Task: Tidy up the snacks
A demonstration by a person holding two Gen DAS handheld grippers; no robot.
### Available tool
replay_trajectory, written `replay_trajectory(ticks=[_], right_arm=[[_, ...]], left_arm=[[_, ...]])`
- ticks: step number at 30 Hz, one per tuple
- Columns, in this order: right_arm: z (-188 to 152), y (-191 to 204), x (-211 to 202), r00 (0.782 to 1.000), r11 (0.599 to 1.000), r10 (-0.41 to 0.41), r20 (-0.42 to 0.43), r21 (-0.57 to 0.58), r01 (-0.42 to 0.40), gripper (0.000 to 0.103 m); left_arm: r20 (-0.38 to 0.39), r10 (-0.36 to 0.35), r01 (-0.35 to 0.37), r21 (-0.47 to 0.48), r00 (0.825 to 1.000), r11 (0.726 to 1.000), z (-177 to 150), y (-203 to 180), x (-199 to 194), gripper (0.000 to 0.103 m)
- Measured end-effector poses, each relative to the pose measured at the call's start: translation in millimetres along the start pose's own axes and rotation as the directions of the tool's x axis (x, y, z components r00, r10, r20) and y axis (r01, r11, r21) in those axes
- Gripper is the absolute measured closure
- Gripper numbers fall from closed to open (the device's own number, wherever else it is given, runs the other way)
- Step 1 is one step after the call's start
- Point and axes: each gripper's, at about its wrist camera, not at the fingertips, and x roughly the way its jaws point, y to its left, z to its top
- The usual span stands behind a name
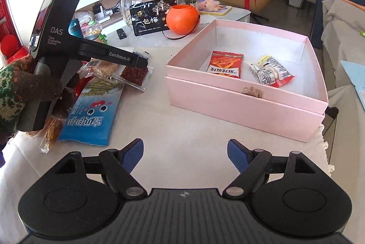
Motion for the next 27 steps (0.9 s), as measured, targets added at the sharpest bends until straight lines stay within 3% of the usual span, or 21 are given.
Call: replay_trajectory(ticks=[6,10,16,20,22,27], right_arm=[[-3.2,3.9,-5.8,1.000,1.000,0.002,-0.002,0.003,-0.002,0.022],[4.9,15.1,-1.5,1.000,1.000,0.012,0.009,0.003,-0.012,0.022],[36.1,47.7,11.8,0.996,0.997,0.079,0.045,-0.005,-0.079,0.022],[69.0,78.1,37.3,0.993,0.994,0.103,0.049,0.013,-0.104,0.027],[89.3,91.9,53.6,0.995,0.996,0.088,0.050,0.007,-0.089,0.032],[138.2,111.1,122.2,1.000,1.000,0.008,-0.029,0.016,-0.007,0.032]], left_arm=[[0.024,-0.123,0.123,0.005,0.992,0.992,-33.0,-1.7,-36.5,0.067],[0.073,-0.208,0.215,-0.109,0.975,0.970,-48.0,14.1,-67.7,0.067],[0.174,-0.168,0.207,-0.236,0.970,0.949,-64.0,48.5,-128.8,0.067],[0.172,-0.038,0.082,-0.259,0.984,0.962,-74.5,69.0,-151.1,0.067],[0.152,-0.007,0.052,-0.291,0.988,0.955,-84.4,77.6,-153.7,0.067],[0.144,-0.099,0.146,-0.371,0.985,0.917,-114.1,86.0,-160.2,0.067]])
